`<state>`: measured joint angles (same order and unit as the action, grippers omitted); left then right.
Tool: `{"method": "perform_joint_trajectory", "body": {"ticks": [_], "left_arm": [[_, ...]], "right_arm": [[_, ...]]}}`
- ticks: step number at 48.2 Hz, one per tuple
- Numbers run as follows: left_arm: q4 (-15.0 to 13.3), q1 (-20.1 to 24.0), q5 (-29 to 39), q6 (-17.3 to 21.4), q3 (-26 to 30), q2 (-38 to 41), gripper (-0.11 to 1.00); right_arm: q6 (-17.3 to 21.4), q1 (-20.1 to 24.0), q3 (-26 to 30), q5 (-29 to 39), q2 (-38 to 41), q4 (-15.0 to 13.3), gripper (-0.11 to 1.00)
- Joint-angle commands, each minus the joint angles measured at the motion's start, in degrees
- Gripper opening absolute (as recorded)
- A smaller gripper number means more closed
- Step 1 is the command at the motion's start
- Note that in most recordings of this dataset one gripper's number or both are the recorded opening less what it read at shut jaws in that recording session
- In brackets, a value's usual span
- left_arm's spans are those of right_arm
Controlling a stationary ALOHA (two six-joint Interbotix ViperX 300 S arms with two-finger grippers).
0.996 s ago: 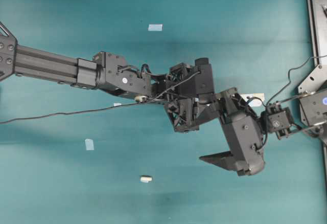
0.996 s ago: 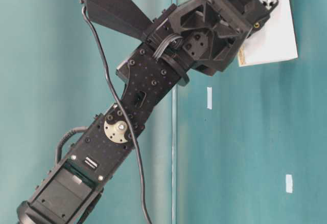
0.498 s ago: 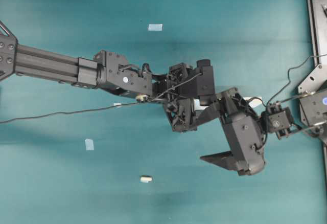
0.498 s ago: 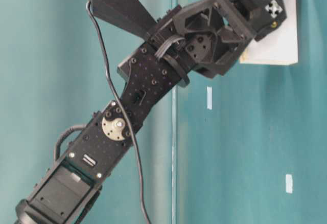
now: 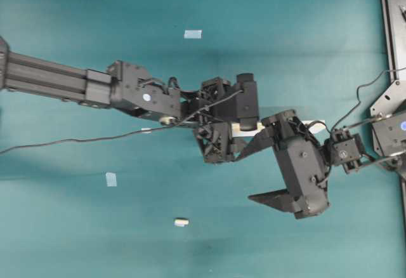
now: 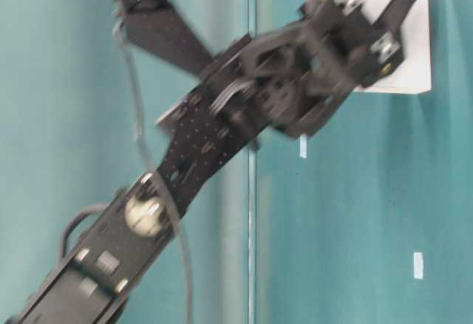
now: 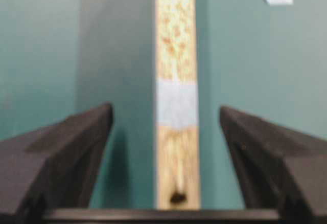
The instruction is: Move the wooden board into place and insert the rod into its hole.
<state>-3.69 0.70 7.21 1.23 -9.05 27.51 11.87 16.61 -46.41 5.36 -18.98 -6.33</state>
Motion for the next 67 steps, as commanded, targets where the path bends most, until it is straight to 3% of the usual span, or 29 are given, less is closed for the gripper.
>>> {"method": "perform_joint_trajectory", "body": {"ticks": [1, 12, 22, 32, 40, 55, 60, 67], "left_arm": [[0.09, -0.62, -0.09, -0.09, -1.76, -4.92, 0.82], [0.09, -1.41, -0.09, -1.14, -8.00, -9.84, 0.82], [0.09, -1.58, -0.44, -1.93, -13.18, -11.43, 0.81], [0.00, -1.58, -0.70, -1.93, -17.05, -12.48, 0.81], [0.00, -1.49, -1.49, -1.93, -21.01, -14.24, 0.81], [-0.18, -1.14, -6.15, -2.02, -28.56, -19.34, 0.81], [-0.18, -1.14, -7.91, -2.02, -30.15, -20.21, 0.81], [-0.18, -1.05, -8.35, -2.02, -31.03, -20.57, 0.81]], "right_arm": [[1.85, 0.70, 1.85, -0.53, 0.35, -0.09, 0.93], [6.15, 2.99, 4.66, -0.18, 4.48, -0.09, 0.93], [7.12, 4.66, 9.05, 0.53, 10.81, -0.09, 0.93], [8.26, 4.83, 16.79, 8.00, 18.28, 0.09, 0.93], [12.22, 4.83, 24.35, 15.56, 24.17, 0.00, 0.93], [17.31, 4.66, 34.89, 22.76, 32.61, 0.00, 0.92], [18.63, 4.57, 37.35, 24.96, 34.80, 0.00, 0.86], [21.09, 3.69, 40.08, 26.54, 37.09, -0.09, 0.65]]}}
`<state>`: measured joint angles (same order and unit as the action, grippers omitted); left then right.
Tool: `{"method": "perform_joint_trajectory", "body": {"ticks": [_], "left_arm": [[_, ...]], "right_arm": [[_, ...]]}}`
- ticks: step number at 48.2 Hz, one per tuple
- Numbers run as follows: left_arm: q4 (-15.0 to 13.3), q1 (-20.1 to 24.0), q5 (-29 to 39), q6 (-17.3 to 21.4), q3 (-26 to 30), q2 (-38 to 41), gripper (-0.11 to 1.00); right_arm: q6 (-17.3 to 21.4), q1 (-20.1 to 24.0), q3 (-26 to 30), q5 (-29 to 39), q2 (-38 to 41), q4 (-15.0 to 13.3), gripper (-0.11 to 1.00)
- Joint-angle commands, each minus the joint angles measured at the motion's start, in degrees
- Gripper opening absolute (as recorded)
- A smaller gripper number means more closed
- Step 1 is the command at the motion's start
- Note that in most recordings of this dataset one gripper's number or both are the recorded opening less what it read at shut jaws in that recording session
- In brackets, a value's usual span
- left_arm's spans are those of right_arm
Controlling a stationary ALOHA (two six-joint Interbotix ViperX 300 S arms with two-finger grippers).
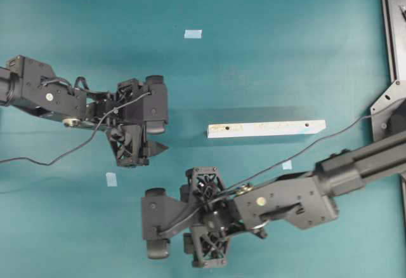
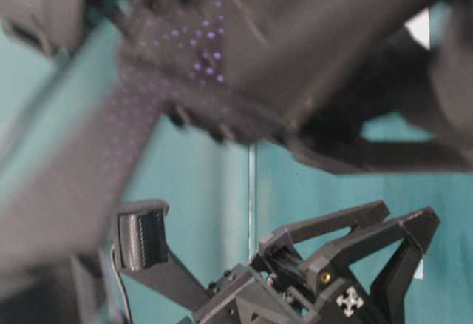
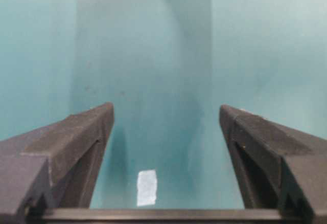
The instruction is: Move the wooden board into place and insert the rod into its hole.
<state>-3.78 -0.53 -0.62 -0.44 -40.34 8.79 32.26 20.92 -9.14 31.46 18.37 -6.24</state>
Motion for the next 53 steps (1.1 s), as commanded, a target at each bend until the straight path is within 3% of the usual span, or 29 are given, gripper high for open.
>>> {"method": "perform_joint_trajectory", "body": {"ticks": [1, 13, 31, 53], "left_arm": [[-0.09, 0.09, -0.53, -0.35, 0.18, -1.85, 0.81], [-0.09, 0.09, -1.14, -0.35, 0.18, -1.58, 0.81], [-0.09, 0.18, -2.90, -0.26, -1.49, -1.41, 0.81], [-0.09, 0.53, -4.92, -0.26, -2.11, -1.41, 0.81]], "right_arm": [[0.97, -0.70, 2.99, 0.53, 0.00, -0.18, 0.64], [3.43, -2.20, 4.83, 2.99, 2.37, -0.09, 0.63], [3.52, -2.11, 7.56, 3.69, 4.92, 2.72, 0.63], [3.52, -1.76, 7.73, 3.52, 6.59, 2.90, 0.62]]}}
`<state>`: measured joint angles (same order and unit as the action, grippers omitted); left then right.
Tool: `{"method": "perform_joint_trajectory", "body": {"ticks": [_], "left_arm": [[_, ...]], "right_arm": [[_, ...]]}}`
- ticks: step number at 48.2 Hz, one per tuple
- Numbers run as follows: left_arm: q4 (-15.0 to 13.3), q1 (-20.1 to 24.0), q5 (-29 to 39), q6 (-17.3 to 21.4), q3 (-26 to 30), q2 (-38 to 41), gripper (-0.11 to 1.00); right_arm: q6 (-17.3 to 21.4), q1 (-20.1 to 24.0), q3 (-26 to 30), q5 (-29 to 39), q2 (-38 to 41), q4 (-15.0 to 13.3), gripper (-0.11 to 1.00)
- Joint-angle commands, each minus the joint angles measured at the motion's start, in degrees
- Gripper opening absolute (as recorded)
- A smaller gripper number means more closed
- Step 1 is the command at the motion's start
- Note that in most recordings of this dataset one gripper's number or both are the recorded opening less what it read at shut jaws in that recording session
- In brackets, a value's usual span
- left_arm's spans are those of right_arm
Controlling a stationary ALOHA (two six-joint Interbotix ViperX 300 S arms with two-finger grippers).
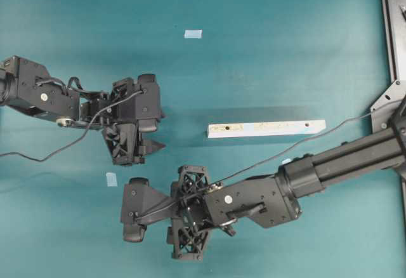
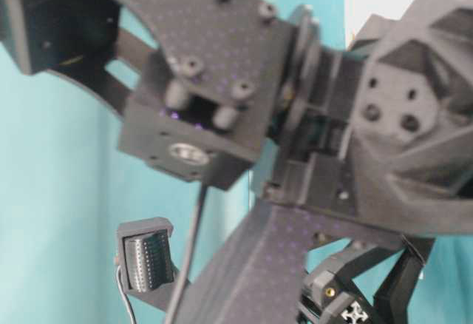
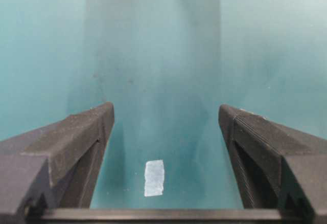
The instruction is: Move the wooden board into place and insert the rod into its hole.
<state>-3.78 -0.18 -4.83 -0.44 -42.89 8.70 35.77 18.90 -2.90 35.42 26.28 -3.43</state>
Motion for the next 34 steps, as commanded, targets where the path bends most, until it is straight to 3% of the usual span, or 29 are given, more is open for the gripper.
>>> {"method": "perform_joint_trajectory", "body": {"ticks": [1, 15, 26, 34], "left_arm": [[-0.09, 0.18, -0.79, -0.26, 0.44, -1.32, 0.81], [-0.09, 0.18, -0.79, -0.26, 0.44, -1.32, 0.81], [-0.09, 0.18, -0.88, -0.26, 0.44, -1.23, 0.81], [-0.09, 0.35, -1.67, -0.26, 0.00, -1.23, 0.81]], "right_arm": [[0.00, 0.26, 1.49, -0.53, -1.23, 0.09, 0.62], [0.00, 0.53, 1.58, -1.05, -0.53, 0.09, 0.61], [0.00, 0.53, 1.67, -1.49, -0.35, 0.09, 0.36], [0.00, 0.70, 1.67, -1.58, -0.26, 0.09, 0.35]]}}
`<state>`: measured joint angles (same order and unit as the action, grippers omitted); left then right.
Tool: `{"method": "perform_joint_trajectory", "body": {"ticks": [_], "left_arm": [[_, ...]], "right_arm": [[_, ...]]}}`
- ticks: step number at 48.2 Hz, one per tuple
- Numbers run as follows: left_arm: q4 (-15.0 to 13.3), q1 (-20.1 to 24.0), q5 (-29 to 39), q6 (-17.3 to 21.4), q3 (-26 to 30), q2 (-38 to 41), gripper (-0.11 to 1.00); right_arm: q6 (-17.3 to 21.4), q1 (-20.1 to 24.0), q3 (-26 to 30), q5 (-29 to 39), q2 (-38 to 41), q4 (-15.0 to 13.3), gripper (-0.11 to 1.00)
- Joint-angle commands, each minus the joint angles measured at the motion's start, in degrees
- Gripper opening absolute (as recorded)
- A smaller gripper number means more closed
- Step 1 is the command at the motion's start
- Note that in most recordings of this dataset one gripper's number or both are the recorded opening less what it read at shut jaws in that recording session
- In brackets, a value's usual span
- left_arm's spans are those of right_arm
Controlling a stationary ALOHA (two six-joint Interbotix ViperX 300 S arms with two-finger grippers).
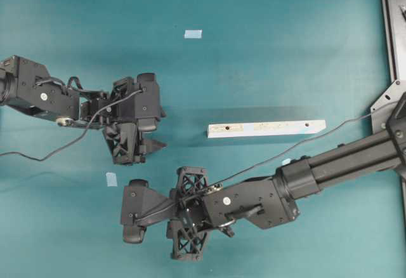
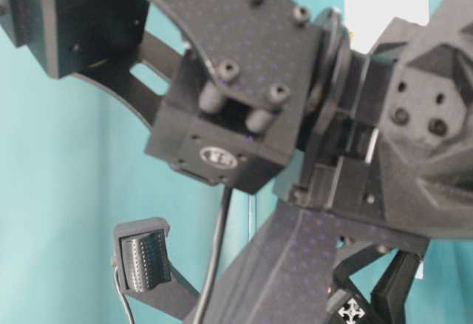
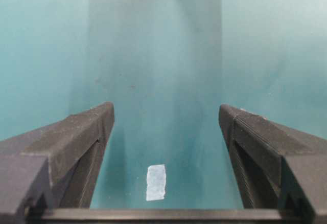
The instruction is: Move the wooden board into place and insert the rod into its hole.
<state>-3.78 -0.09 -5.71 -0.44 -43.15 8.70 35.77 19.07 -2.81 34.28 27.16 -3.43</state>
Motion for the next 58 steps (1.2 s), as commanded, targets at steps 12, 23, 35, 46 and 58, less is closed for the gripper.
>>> {"method": "perform_joint_trajectory", "body": {"ticks": [12, 23, 35, 46, 58], "left_arm": [[-0.09, 0.70, -1.58, -0.26, 0.18, -1.32, 0.81], [-0.09, 0.79, -1.93, -0.26, 0.18, -1.23, 0.81], [-0.09, 0.79, -1.85, -0.26, 0.18, -1.32, 0.81], [-0.09, 0.79, -1.93, -0.35, 0.18, -1.32, 0.81], [-0.09, 0.79, -1.85, -0.35, 0.18, -1.32, 0.81]], "right_arm": [[0.09, 1.05, 1.58, -0.44, -0.88, 0.09, 0.34], [0.09, 1.05, 1.93, 0.09, -0.88, 0.09, 0.32], [0.26, 1.05, 2.55, 0.09, -0.88, -0.26, 0.08], [-0.09, 1.05, 2.55, 0.18, -1.41, -2.46, 0.08], [-0.09, 0.88, 1.58, 0.00, -5.62, -9.49, 0.08]]}}
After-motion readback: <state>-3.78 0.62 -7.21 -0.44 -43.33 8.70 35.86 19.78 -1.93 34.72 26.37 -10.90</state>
